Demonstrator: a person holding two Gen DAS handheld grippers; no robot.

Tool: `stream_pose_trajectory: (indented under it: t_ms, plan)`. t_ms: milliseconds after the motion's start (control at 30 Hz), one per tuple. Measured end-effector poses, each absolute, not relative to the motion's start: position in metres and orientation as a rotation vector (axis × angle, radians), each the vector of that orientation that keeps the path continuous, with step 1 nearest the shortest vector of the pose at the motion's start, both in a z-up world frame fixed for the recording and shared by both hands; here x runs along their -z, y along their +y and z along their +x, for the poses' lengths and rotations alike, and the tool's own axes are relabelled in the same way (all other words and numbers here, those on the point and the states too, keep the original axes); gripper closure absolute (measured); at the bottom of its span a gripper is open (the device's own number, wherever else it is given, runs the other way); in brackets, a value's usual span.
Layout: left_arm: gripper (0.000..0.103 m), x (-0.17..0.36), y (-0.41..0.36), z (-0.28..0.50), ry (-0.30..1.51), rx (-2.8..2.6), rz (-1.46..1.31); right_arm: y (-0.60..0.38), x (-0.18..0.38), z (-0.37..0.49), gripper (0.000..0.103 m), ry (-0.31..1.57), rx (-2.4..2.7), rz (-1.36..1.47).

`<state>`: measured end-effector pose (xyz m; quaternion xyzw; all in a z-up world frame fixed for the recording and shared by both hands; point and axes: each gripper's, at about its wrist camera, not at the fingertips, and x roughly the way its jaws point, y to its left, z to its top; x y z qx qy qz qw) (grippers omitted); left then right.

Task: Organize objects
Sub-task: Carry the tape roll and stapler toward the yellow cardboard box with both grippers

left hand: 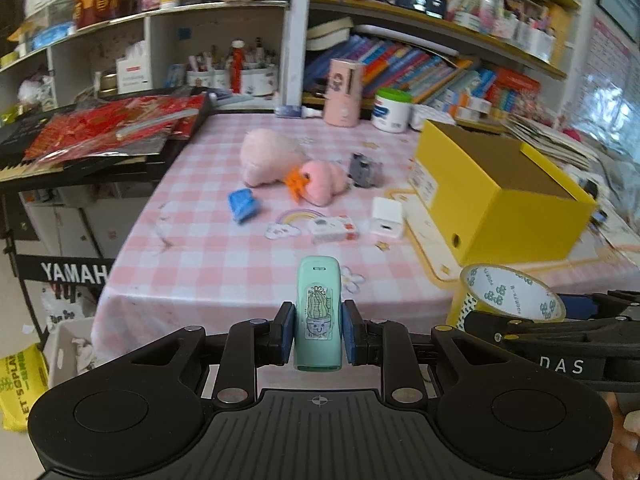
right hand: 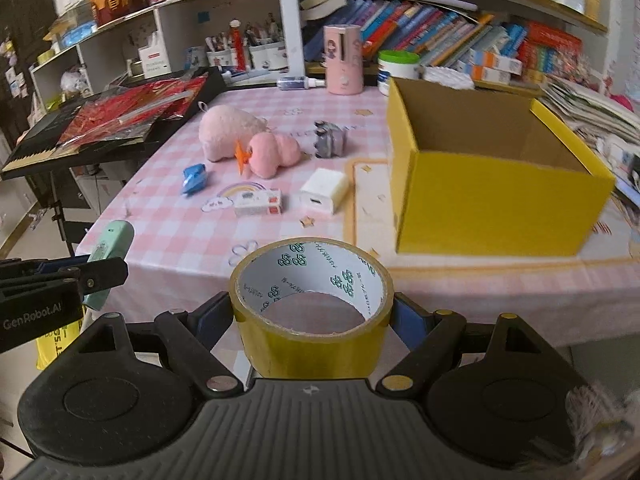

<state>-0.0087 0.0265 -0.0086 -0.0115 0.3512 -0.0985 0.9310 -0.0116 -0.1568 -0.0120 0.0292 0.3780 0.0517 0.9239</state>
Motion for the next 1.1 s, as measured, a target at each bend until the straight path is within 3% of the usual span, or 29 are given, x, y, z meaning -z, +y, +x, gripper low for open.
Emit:
stream_pose_trajectory:
  t_ms: [1100]
  plan:
    - [0.080,0.017,-0.070,-0.028,0.735,0.563,0.131,-0.239,0.022,-0.093,0.020,0.816,0.221,0.240]
